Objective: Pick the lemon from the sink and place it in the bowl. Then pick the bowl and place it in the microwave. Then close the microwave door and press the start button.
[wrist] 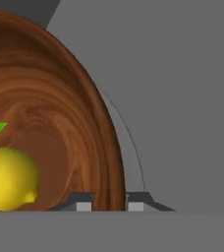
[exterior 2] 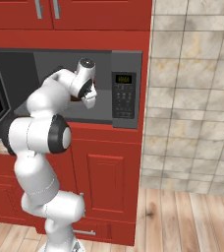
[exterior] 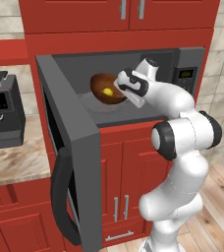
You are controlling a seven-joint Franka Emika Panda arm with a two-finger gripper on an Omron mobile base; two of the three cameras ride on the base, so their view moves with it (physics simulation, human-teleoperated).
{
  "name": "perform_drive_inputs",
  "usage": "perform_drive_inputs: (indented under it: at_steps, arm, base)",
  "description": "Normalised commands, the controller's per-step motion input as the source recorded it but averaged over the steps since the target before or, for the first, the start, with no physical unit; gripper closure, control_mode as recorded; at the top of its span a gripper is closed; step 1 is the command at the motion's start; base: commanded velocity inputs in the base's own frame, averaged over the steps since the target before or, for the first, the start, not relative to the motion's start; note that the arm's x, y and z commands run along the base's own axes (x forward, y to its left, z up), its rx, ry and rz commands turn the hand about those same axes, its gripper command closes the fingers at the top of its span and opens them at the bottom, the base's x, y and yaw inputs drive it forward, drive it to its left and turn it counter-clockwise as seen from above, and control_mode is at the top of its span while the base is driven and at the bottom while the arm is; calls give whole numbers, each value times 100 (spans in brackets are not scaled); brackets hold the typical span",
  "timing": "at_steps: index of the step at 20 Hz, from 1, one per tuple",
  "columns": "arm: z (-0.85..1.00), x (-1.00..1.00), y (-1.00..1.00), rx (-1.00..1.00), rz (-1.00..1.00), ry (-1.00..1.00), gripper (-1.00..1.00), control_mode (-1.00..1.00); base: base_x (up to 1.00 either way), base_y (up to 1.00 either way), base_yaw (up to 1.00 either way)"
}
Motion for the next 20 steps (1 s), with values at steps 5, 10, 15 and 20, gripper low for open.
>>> perform_drive_inputs:
  at_steps: [5, 10, 15, 20]
  arm:
    - [-36, -5, 3, 0, 0, -2, -100, -100]
    - [1, -75, 0, 0, 0, -16, -100, -100]
    - [10, -100, -1, 0, 0, -25, -100, -100]
    - [2, -100, -18, 3, 0, -29, -100, -100]
  base:
    - [0, 0, 0]
    - [0, 0, 0]
    - [0, 0, 0]
    - [0, 0, 0]
